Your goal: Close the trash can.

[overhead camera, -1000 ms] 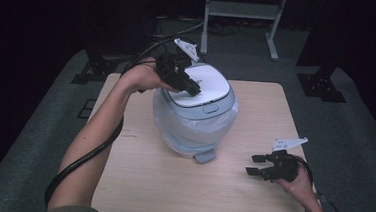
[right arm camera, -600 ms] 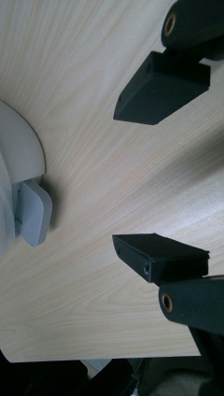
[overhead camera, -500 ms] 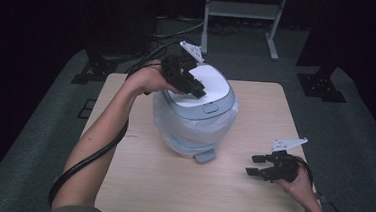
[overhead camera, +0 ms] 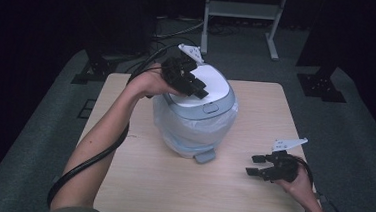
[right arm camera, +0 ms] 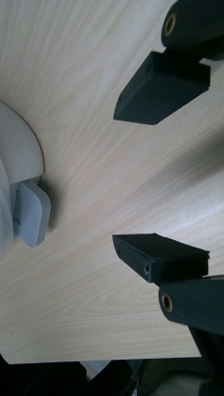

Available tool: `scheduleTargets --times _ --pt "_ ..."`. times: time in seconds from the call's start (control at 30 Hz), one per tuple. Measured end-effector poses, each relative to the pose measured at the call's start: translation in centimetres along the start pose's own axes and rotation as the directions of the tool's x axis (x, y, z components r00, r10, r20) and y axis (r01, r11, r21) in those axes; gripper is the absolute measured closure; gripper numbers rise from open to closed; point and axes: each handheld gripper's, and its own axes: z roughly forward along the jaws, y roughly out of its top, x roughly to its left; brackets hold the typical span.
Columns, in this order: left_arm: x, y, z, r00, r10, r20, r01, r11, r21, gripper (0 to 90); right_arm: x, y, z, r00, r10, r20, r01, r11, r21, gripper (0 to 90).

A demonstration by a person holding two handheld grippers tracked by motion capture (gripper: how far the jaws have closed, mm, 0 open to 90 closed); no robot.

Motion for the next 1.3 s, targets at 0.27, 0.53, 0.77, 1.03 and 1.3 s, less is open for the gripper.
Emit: scheduleTargets --times 0.27,0.53,0.77,1.03,1.3 --pt "-0.5 -0.2 0.0 0.9993 0.012 -0.035 -0.012 0.9999 -0.011 66.9 0.2 0.1 0.0 1.0000 -0.006 0.004 0.006 1.000 0.004 32.6" --pt "-0.5 -0.7 0.1 0.9986 0.014 -0.052 -0.015 0.9996 -0.023 67.4 0.2 0.0 0.0 1.0000 -0.007 0.004 0.007 1.000 0.003 32.6" --pt "-0.8 -0.6 -0.5 0.9991 0.031 -0.031 -0.030 0.9995 0.008 46.7 0.0 0.0 0.0 1.0000 0.000 0.004 0.000 1.000 -0.001 32.5" --pt "-1.6 -0.9 -2.6 0.9984 0.027 -0.050 -0.026 0.9996 0.007 40.5 -0.1 0.1 -0.2 0.9999 -0.001 0.010 0.001 1.000 -0.006 32.5" --pt "-2.1 -2.6 -4.2 0.9973 0.000 -0.074 0.000 1.0000 -0.002 38.4 0.1 0.0 -0.5 0.9998 0.001 0.018 0.000 1.000 -0.012 32.4"
